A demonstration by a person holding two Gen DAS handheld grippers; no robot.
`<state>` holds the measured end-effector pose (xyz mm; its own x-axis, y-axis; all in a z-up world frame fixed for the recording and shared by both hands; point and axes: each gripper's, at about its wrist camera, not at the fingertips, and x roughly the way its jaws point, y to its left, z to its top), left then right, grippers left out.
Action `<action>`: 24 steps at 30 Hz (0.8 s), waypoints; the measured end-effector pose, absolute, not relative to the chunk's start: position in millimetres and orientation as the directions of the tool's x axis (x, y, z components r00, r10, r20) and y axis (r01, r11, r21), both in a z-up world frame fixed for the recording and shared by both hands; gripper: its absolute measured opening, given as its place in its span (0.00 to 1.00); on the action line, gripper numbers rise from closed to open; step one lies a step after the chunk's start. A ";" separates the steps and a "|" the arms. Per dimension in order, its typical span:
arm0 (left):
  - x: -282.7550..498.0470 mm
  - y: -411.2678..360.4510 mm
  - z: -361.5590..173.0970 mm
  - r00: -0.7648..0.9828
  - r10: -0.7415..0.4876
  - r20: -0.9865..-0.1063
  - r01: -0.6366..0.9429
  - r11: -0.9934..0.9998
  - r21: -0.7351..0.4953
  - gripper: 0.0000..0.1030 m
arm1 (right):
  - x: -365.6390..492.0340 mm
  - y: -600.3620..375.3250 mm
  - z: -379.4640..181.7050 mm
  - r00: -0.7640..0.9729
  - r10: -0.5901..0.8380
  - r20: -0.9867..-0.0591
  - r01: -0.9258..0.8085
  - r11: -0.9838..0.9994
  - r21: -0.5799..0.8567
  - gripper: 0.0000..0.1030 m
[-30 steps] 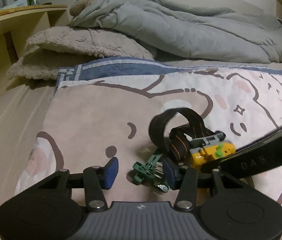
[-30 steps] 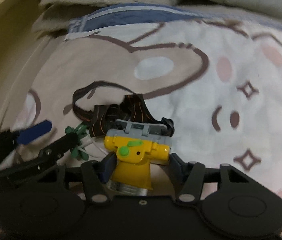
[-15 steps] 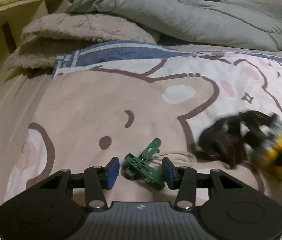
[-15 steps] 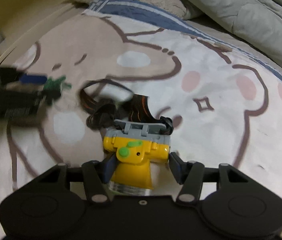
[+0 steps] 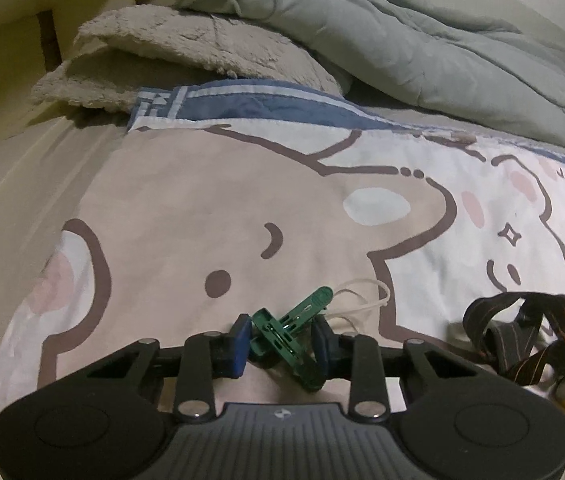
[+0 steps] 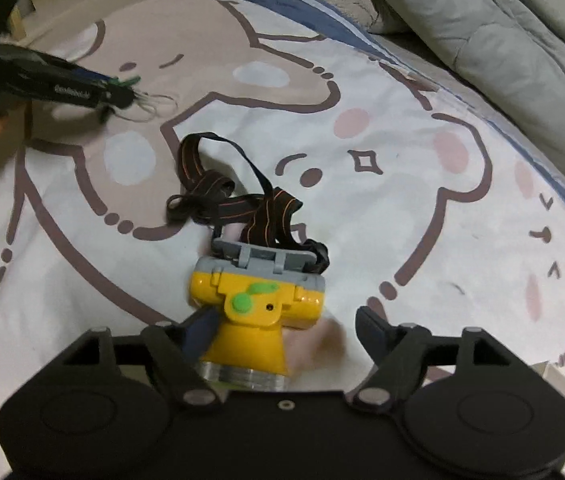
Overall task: Organize objects
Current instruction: 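Lift the headlamp and green peg and carry both toward the white box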
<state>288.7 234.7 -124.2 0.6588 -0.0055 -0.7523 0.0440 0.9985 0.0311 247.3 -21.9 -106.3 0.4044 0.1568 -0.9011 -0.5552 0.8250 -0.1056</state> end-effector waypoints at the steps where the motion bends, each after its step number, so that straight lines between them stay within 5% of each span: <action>1: 288.1 235.6 -122.5 0.661 -0.005 -0.750 0.039 0.999 0.028 0.30 | 249.7 -20.4 -105.9 0.385 0.153 -0.910 -0.554 0.827 -0.095 0.62; 2: 287.8 236.4 -121.5 0.661 -0.006 -0.750 0.037 0.999 0.025 0.30 | 252.0 -18.8 -105.3 0.353 0.161 -0.922 -0.555 0.829 -0.067 0.55; 12: 286.5 231.7 -127.9 0.635 0.027 -0.772 0.034 0.997 0.063 0.30 | 261.7 -2.6 -128.4 0.311 0.075 -0.947 -0.593 0.794 -0.132 0.56; 17: 284.5 230.5 -123.5 0.667 0.036 -0.744 0.018 0.998 0.064 0.30 | 248.7 -14.8 -130.8 0.401 0.146 -0.904 -0.578 0.806 -0.126 0.53; 18: 283.7 230.3 -120.6 0.676 0.034 -0.736 0.016 0.998 0.061 0.30 | 245.2 -18.4 -129.8 0.420 0.164 -0.893 -0.571 0.813 -0.119 0.43; 24: 271.1 220.8 -98.1 0.715 0.008 -0.699 0.018 0.999 0.029 0.30 | 235.7 -36.7 -113.3 0.520 0.235 -0.821 -0.490 0.869 -0.062 0.43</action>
